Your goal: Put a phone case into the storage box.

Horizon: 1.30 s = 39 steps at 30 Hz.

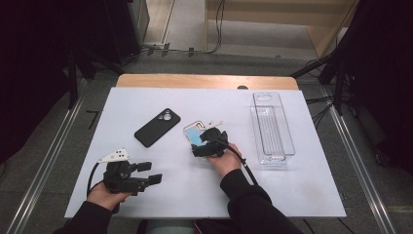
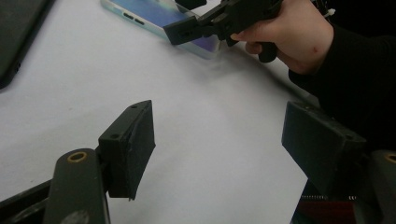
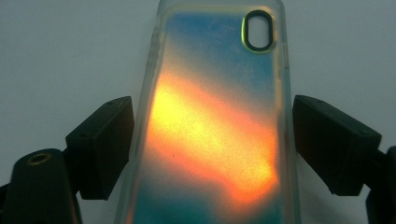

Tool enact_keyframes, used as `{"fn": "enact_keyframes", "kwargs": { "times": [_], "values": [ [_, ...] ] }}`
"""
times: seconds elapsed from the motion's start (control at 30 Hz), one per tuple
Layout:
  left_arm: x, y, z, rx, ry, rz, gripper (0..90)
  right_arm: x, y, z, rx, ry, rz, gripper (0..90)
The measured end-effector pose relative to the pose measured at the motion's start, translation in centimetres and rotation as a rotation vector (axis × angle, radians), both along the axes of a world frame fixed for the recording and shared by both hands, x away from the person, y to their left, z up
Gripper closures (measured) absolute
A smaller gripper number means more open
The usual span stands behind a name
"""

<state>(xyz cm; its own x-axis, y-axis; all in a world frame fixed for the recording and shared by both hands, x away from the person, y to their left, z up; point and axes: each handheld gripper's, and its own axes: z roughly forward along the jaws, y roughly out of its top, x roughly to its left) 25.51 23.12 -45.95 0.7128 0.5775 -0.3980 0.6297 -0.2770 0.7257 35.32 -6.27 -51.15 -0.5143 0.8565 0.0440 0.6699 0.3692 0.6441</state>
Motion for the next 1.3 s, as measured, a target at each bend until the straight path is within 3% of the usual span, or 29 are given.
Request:
{"fn": "enact_keyframes", "kwargs": {
  "times": [0.3,0.57,0.67,0.93,1.1,1.3],
  "values": [
    [0.0,0.0,0.0,-0.012,0.013,-0.001,25.8,0.4,-0.9,1.0,0.066,0.052,0.009,14.7],
    [0.1,-0.2,0.0,-0.005,0.023,0.006,25.8,0.1,-1.6,3.4,0.104,0.037,0.033,14.7],
    [0.1,-0.5,0.1,-0.008,0.033,0.01,25.8,-0.5,-2.2,4.8,0.127,0.024,0.045,14.7],
    [0.3,-1.4,0.3,-0.02,0.044,0.0,21.9,-2.4,-4.0,6.7,0.174,0.022,0.073,14.7],
    [0.6,-1.9,0.7,-0.027,0.052,0.01,21.9,-3.4,-4.9,7.3,0.176,0.011,0.084,14.7],
    [1.2,-2.8,1.2,-0.021,0.077,0.01,21.9,-5.1,-6.4,7.7,0.215,-0.005,0.081,14.7]
  ]
}}
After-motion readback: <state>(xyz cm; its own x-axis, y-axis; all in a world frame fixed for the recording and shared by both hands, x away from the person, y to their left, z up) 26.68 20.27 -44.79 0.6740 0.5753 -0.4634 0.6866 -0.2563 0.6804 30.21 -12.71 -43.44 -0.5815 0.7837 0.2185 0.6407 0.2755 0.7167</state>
